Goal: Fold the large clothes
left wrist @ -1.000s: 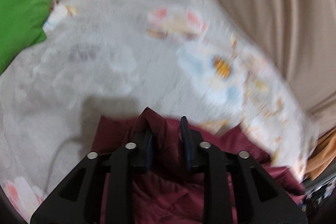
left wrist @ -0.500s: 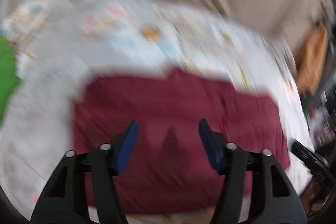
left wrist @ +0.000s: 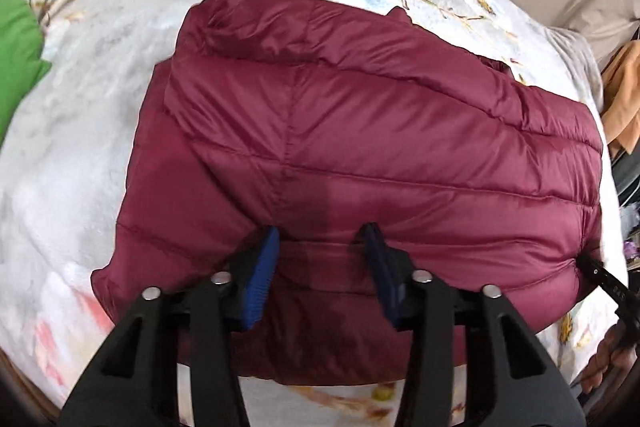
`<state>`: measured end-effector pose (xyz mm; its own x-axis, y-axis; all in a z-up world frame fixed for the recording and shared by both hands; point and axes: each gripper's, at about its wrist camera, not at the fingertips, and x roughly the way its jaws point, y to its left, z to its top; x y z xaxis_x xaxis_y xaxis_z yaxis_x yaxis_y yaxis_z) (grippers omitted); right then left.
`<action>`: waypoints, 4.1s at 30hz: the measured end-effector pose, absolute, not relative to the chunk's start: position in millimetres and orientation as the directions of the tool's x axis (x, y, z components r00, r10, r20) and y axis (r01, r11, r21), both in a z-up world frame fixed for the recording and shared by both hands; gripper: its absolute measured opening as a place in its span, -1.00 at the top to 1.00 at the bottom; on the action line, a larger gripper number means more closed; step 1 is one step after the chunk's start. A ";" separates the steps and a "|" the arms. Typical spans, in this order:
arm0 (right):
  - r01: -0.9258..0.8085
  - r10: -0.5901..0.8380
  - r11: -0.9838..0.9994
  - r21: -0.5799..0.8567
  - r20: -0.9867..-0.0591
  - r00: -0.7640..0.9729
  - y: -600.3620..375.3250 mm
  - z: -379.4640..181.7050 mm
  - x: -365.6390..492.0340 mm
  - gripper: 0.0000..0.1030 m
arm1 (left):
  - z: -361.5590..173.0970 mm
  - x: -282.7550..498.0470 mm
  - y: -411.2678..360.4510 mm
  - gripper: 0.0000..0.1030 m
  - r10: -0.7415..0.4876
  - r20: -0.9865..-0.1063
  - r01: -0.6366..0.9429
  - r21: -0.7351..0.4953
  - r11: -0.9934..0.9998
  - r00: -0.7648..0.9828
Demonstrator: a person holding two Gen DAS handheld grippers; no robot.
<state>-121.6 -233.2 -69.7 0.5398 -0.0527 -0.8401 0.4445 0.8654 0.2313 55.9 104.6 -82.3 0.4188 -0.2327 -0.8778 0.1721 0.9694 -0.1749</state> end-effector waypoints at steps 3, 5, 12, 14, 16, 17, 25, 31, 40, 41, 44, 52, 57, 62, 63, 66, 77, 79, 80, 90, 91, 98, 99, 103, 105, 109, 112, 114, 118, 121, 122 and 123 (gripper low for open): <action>0.533 -0.093 0.811 0.240 -0.847 0.523 -261.0 -72.4 -146.6 1.00 | -75.5 54.7 109.8 0.25 -0.148 -0.883 0.134 -0.097 0.986 0.446; 0.587 -0.134 0.776 0.230 -0.849 0.511 -271.9 -62.4 -159.5 0.99 | -61.9 57.6 121.6 0.23 -0.185 -0.869 0.090 -0.161 0.983 0.458; 0.529 -0.178 0.813 0.244 -0.761 0.624 -289.0 8.5 -107.2 0.49 | -31.1 115.5 132.7 0.15 -0.147 -0.840 0.031 -0.153 0.988 0.523; 0.520 -0.148 0.797 0.306 -0.736 0.661 -304.4 16.1 -73.5 0.33 | -29.4 135.7 127.9 0.06 -0.148 -0.835 0.020 -0.162 0.987 0.530; 0.528 -0.135 0.786 0.321 -0.745 0.654 -311.8 13.7 -51.7 0.25 | -34.0 151.0 123.6 0.03 -0.150 -0.840 0.012 -0.169 0.986 0.521; 0.528 -0.116 0.785 0.323 -0.761 0.638 -317.2 7.1 -35.1 0.16 | -39.2 157.9 121.1 0.03 -0.150 -0.845 0.011 -0.168 0.986 0.513; 0.538 -0.083 0.801 0.262 -0.842 0.533 -304.9 -45.7 4.7 -0.11 | -66.5 170.4 101.7 -0.07 -0.102 -0.869 0.035 -0.097 0.995 0.485; 0.513 -0.084 0.798 0.317 -0.785 0.614 -299.7 -32.0 0.3 0.81 | -70.1 172.8 103.2 -0.07 -0.104 -0.872 0.046 -0.094 0.995 0.477; 0.560 -0.133 0.739 0.375 -0.733 0.667 -325.3 -16.6 -27.9 0.88 | -74.8 172.8 98.0 -0.08 -0.108 -0.874 0.069 -0.086 0.994 0.474; 0.582 -0.120 0.725 0.367 -0.766 0.632 -328.3 -33.0 -27.7 0.88 | -75.6 172.6 96.8 -0.09 -0.109 -0.874 0.073 -0.084 0.994 0.474; 0.595 -0.075 0.694 0.405 -0.782 0.619 -328.6 -49.7 -34.4 0.81 | -73.0 171.9 98.6 -0.09 -0.119 -0.873 0.071 -0.096 0.993 0.473; 0.531 -0.106 0.766 0.362 -0.744 0.660 -327.1 -18.7 -39.1 -0.23 | -46.2 171.3 156.9 -0.45 -0.244 -0.789 -0.084 -0.349 0.933 0.564; 0.456 -0.008 0.824 0.335 -0.798 0.602 -325.1 -38.6 -15.0 -0.29 | -76.5 192.1 174.8 -0.46 -0.298 -0.834 -0.168 -0.413 0.895 0.464; 0.415 -0.010 0.857 0.305 -0.796 0.605 -310.0 -31.3 -3.1 0.75 | -69.4 189.6 160.6 0.78 -0.318 -0.803 -0.073 -0.407 0.910 0.504; 0.401 -0.003 0.853 0.336 -0.764 0.645 -309.0 -19.4 -8.9 0.78 | -64.1 186.4 162.3 0.82 -0.336 -0.786 -0.059 -0.426 0.903 0.519; 0.285 0.039 0.858 0.427 -0.608 0.793 -292.6 36.8 -45.0 0.82 | -29.4 166.5 168.7 0.88 -0.408 -0.707 0.020 -0.487 0.873 0.577; 0.196 0.114 0.896 0.398 -0.633 0.766 -244.8 83.2 -156.4 0.84 | 5.6 88.7 190.7 0.88 -0.374 -0.764 0.061 -0.405 0.912 0.525; 0.273 0.053 0.858 0.436 -0.603 0.796 -270.2 76.7 -135.1 0.84 | -5.0 121.5 180.2 0.87 -0.348 -0.773 0.033 -0.392 0.919 0.530; 0.310 0.032 0.836 0.452 -0.606 0.795 -282.7 65.4 -118.8 0.84 | -9.3 131.0 176.9 0.87 -0.342 -0.777 0.023 -0.390 0.921 0.528; 0.557 0.031 0.680 0.477 -0.778 0.627 -335.6 -61.2 -35.0 0.60 | -85.3 181.0 144.0 0.62 -0.121 -0.865 -0.073 -0.179 0.981 0.487; 0.569 0.022 0.669 0.479 -0.777 0.629 -336.3 -56.6 -38.9 0.56 | -80.3 178.3 146.1 0.53 -0.109 -0.863 -0.078 -0.169 0.983 0.494; 0.551 -0.175 0.748 0.369 -0.691 0.701 -298.8 29.0 -99.7 0.40 | 1.3 117.8 147.2 0.14 -0.106 -0.773 -0.020 -0.152 0.988 0.626; 0.509 -0.145 0.787 0.349 -0.697 0.702 -282.5 32.2 -97.6 0.42 | 8.7 103.1 130.9 0.14 -0.172 -0.770 0.047 -0.182 0.982 0.615; 0.209 0.095 0.931 0.298 -0.753 0.651 -167.3 13.1 -71.1 0.69 | -10.0 66.9 53.9 0.14 -0.346 -0.811 0.290 -0.228 0.930 0.473; 0.089 0.158 0.962 0.259 -0.790 0.593 -117.1 -9.7 -59.8 0.79 | -34.9 52.8 25.3 0.16 -0.334 -0.852 0.349 -0.194 0.917 0.404; 0.099 0.086 0.983 0.156 -0.860 0.503 -112.2 -50.4 -62.1 0.97 | -66.5 40.6 39.2 0.21 -0.247 -0.883 0.312 -0.123 0.942 0.399; 0.363 0.017 0.907 0.215 -0.879 0.476 -193.0 -67.6 -96.9 1.00 | -73.9 46.1 83.3 0.33 -0.173 -0.896 0.205 -0.095 0.974 0.409; 0.514 -0.030 0.823 0.241 -0.886 0.462 -243.4 -76.4 -125.0 1.00 | -81.3 45.9 112.9 0.36 -0.123 -0.900 0.141 -0.070 0.988 0.418; 0.631 -0.196 0.772 0.084 -0.912 0.361 -280.0 -74.2 -151.8 0.93 | -78.8 41.8 136.2 0.36 -0.126 -0.903 0.090 -0.097 0.991 0.411; 0.611 -0.187 0.777 0.151 -0.872 0.453 -270.2 -49.8 -151.0 0.93 | -55.8 38.4 140.6 0.29 -0.157 -0.876 0.048 -0.152 0.987 0.457; 0.596 -0.181 0.785 0.171 -0.856 0.484 -263.7 -40.1 -146.9 0.93 | -50.0 40.1 142.9 0.17 -0.158 -0.867 0.045 -0.156 0.987 0.473; 0.556 -0.148 0.803 0.212 -0.834 0.532 -250.5 -28.5 -135.5 0.93 | -45.2 42.0 144.2 0.04 -0.130 -0.861 0.037 -0.129 0.991 0.492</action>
